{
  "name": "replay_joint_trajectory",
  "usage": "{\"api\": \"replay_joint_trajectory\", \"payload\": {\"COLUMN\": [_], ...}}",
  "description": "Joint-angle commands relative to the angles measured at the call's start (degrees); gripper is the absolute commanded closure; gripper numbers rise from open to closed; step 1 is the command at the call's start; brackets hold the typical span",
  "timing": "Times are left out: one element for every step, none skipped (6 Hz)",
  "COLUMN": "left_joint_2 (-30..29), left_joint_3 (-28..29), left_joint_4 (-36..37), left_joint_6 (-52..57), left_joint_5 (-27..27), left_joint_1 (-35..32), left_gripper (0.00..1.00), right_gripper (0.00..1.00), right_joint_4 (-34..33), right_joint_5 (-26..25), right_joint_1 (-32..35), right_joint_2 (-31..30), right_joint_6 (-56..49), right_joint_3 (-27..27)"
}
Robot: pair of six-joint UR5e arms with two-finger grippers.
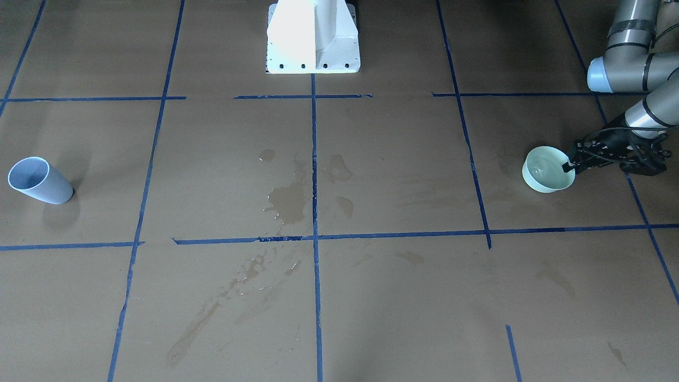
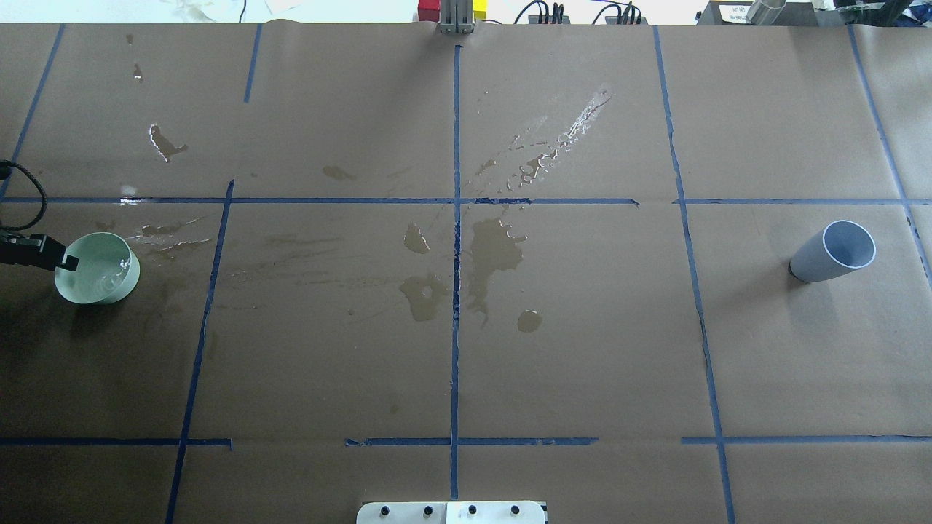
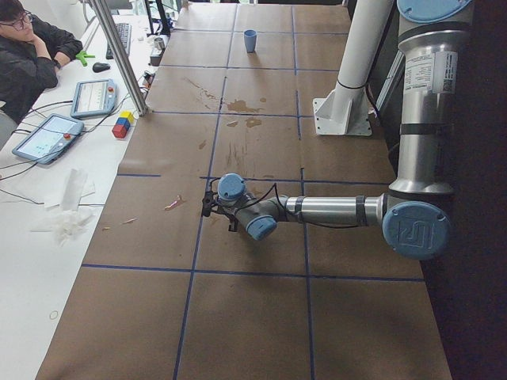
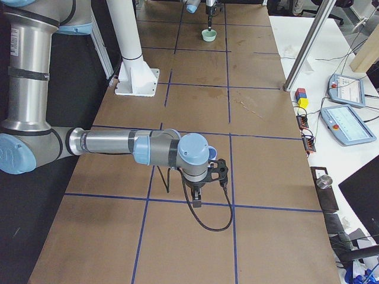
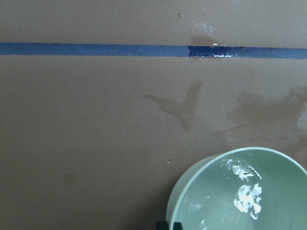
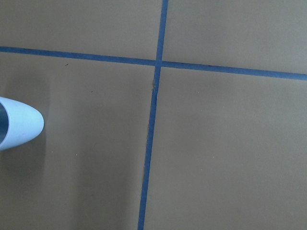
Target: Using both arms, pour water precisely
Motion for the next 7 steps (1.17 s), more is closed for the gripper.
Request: {"api": "replay_joint_trajectory", "payload": {"left_joint_2": [-0.1,0.0,0.1,0.1,0.0,0.0,-0.1], "left_joint_3": [-0.4,-0.3,-0.1,-1.6,-5.2,-11.8,-16.8], "left_joint_4": [0.1,0.6,1.1,7.9,19.5,34.7,49.8], "left_joint_6": [0.9,4.0,9.2,17.9,29.7,39.0,48.3], "left_joint_5": [0.0,0.0,-0.1,-1.5,-3.3,-3.3,-3.1], "left_joint_1": [-0.1,-0.8,-1.8,-5.8,-11.3,-15.9,-22.0], "left_gripper": [0.00,0.00,0.00,0.00,0.00,0.00,0.00], "right_gripper": [0.00,0.00,0.00,0.00,0.00,0.00,0.00], "right_joint_4": [0.1,0.1,0.1,0.2,0.3,0.3,0.3], "right_joint_5": [0.1,0.1,0.1,0.2,0.2,0.2,0.1], "right_joint_1": [-0.2,-0.4,-0.7,-0.9,-1.2,-1.8,-2.3], "right_joint_2": [0.0,0.0,0.0,0.0,0.0,0.0,0.0], "right_joint_6": [-0.3,-0.4,-0.4,-0.4,-0.4,-0.3,-0.2], "right_joint_3": [-0.1,-0.1,-0.1,0.0,0.0,0.0,0.0]}}
